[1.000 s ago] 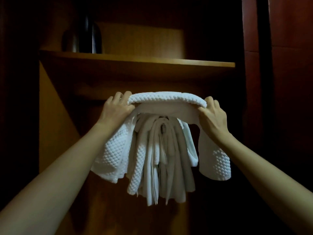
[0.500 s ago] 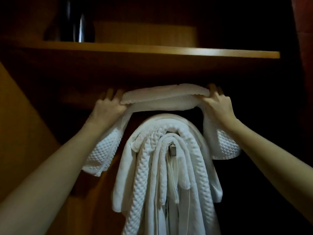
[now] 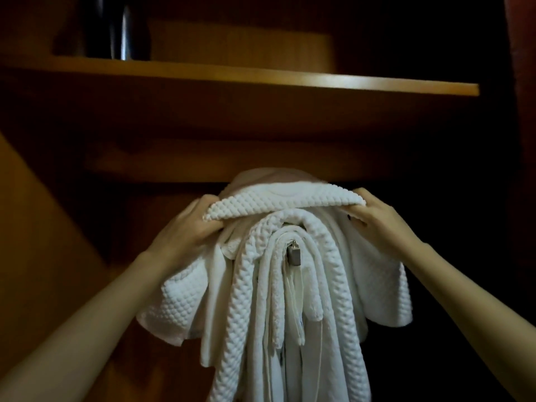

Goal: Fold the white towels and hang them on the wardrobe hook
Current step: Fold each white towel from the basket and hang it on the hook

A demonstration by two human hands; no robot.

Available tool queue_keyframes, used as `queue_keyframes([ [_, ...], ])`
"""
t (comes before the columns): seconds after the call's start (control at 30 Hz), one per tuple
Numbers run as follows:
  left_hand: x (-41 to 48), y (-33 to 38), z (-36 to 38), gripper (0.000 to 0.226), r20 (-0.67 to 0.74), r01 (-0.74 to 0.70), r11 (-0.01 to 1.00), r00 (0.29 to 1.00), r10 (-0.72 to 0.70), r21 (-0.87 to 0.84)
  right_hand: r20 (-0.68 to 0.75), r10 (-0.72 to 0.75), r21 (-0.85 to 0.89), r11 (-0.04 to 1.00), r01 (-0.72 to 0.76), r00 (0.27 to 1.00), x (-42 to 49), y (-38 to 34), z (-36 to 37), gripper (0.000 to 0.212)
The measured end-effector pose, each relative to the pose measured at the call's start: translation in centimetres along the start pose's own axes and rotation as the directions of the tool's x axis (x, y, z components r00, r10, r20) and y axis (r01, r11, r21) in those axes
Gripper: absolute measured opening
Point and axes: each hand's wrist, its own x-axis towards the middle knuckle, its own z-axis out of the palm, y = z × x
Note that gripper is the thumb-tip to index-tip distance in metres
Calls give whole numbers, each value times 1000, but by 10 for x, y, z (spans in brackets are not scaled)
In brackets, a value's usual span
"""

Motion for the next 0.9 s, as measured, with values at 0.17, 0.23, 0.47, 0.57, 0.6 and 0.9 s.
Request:
queue_keyframes([
  [0.17,-4,-1,7,25,70,93,971,994,-79,-219,71,2,66,998,-7,997,-10,-4,-6,63],
  [0.23,2,-8,8,36,106,93,970,992,-71,-223,84,-1,53,999,-3,996,-10,-3,-7,66],
  [0.47,39,-24,-8,43,293,148,982,950,-109,-115,216,94,35,994,-103,972,14,14,2,71],
  [0.57,41,-23,-7,38,338,163,979,934,-113,-123,255,66,123,987,-100,965,11,19,4,77],
  [0.6,38,-22,-4,40,325,174,975,938,-120,-142,264,66,156,982,-110,962,8,18,5,78],
  [0.9,35,-21,0,50,326,251,928,933,-156,-275,278,139,436,864,-254,950,0,4,2,61],
])
